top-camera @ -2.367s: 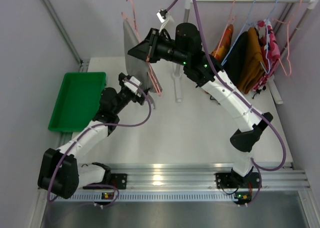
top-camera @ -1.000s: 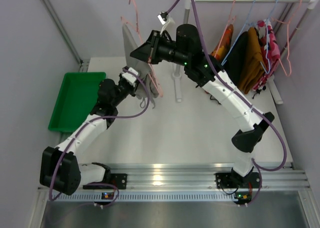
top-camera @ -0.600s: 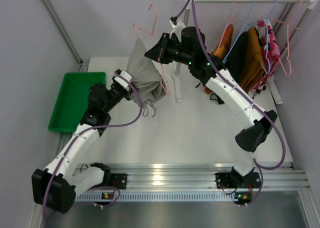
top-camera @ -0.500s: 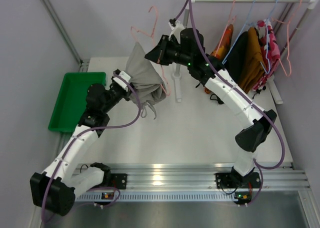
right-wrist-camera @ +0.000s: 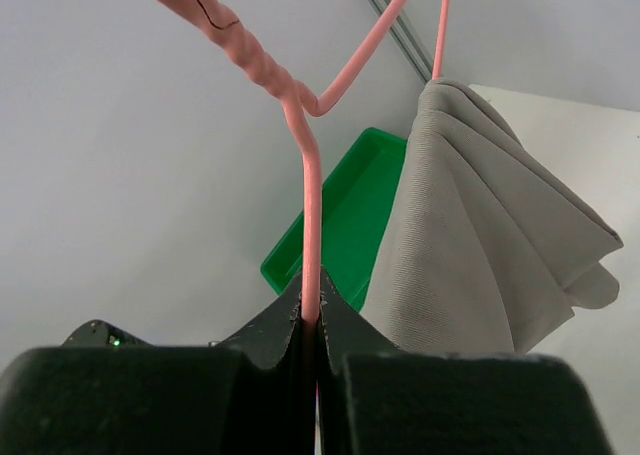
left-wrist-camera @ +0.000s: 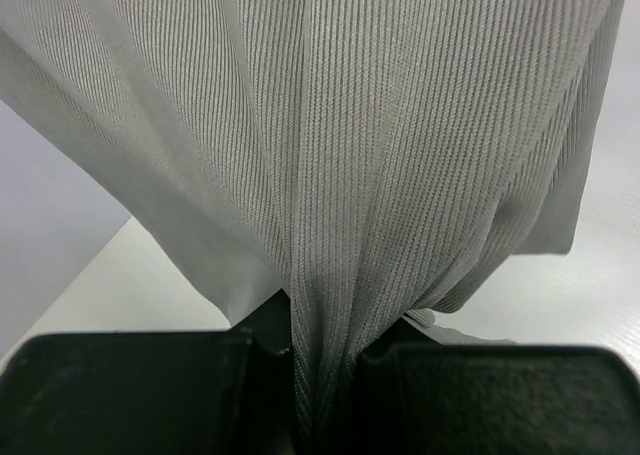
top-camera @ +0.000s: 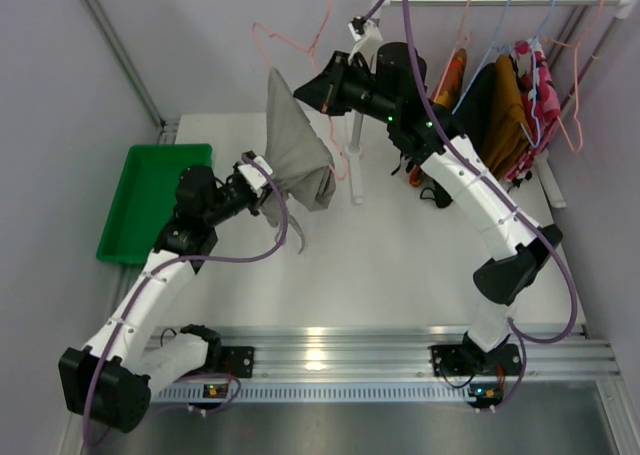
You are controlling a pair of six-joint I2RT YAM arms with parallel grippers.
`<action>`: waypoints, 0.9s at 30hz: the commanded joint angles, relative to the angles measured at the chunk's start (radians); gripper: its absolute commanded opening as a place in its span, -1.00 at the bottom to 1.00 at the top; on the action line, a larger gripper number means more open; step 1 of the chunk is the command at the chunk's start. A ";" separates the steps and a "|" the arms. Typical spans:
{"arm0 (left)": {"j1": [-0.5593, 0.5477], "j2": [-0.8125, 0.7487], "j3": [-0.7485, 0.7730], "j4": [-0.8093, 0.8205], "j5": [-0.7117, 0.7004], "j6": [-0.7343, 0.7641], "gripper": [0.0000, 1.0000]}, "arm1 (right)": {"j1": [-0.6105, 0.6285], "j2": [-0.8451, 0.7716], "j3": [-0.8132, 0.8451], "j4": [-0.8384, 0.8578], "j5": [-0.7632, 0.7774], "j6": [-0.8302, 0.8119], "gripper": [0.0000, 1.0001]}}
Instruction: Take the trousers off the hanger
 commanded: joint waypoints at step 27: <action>0.081 0.106 0.142 -0.075 0.346 -0.052 -0.91 | -0.015 -0.081 0.025 0.100 -0.072 -0.025 -1.00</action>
